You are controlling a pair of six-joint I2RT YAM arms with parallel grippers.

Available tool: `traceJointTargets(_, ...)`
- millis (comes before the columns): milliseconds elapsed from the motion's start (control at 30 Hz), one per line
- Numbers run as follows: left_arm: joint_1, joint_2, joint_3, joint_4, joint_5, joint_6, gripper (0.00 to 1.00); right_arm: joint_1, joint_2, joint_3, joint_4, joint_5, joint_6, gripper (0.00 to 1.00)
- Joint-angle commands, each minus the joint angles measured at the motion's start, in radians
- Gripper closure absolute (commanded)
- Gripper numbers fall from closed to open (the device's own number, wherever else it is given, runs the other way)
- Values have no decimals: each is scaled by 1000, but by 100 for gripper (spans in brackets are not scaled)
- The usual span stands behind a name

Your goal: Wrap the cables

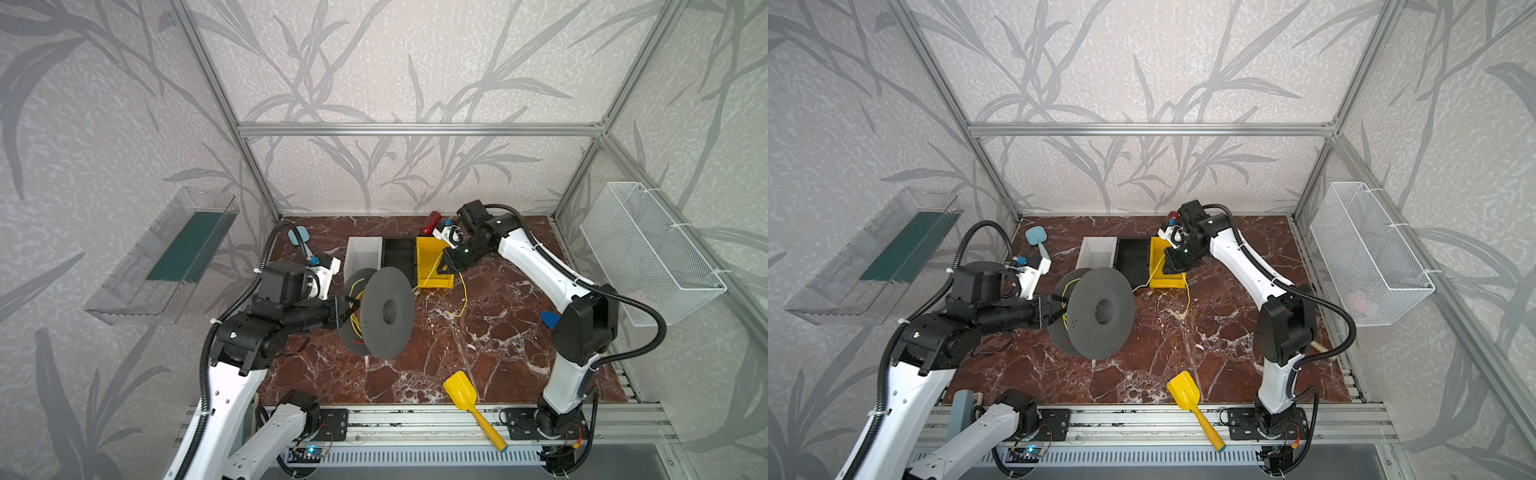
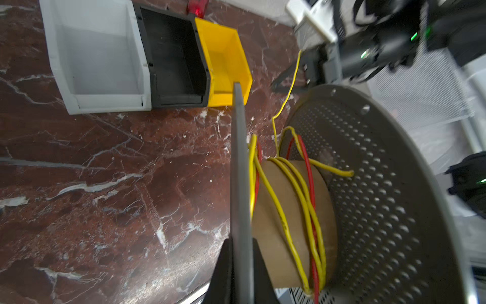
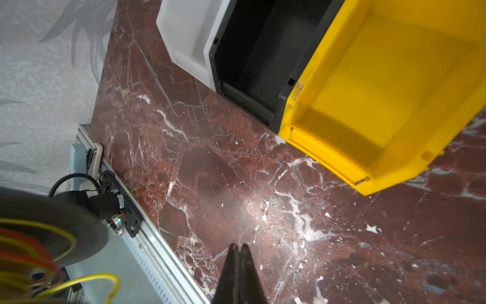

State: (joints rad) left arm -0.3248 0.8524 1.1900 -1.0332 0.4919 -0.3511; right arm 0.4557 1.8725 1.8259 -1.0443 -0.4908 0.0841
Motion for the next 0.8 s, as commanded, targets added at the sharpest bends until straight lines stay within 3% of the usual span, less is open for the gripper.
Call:
traceJointTargets(0, -110, 57, -22, -90, -230, 81, 100, 7, 57, 156, -172, 57, -18, 100)
traceJointTargets(167, -282, 172, 21, -95, -460, 73, 100, 86, 170, 508, -343, 11, -19, 100)
traceJointTargets(233, -342, 225, 42, -89, -541, 53, 100, 125, 240, 721, -437, -7, -14, 100)
traceJointTargets(333, -388, 299, 68, -100, -653, 25, 100, 171, 341, 1043, -550, -57, 13, 100)
traceJointTargets(400, -393, 331, 83, -97, -678, -5, 100, 187, 365, 1156, -559, -117, 51, 100)
traceJointTargets(500, -414, 372, 124, -84, -677, -62, 100, 212, 297, 1093, -504, -178, 75, 100)
traceJointTargets(600, -413, 415, 167, -106, -787, -183, 100, 252, 171, 898, -380, -221, 97, 100)
traceJointTargets(767, -364, 478, 233, -78, -805, -347, 100, 339, -10, 636, -158, -317, 175, 100)
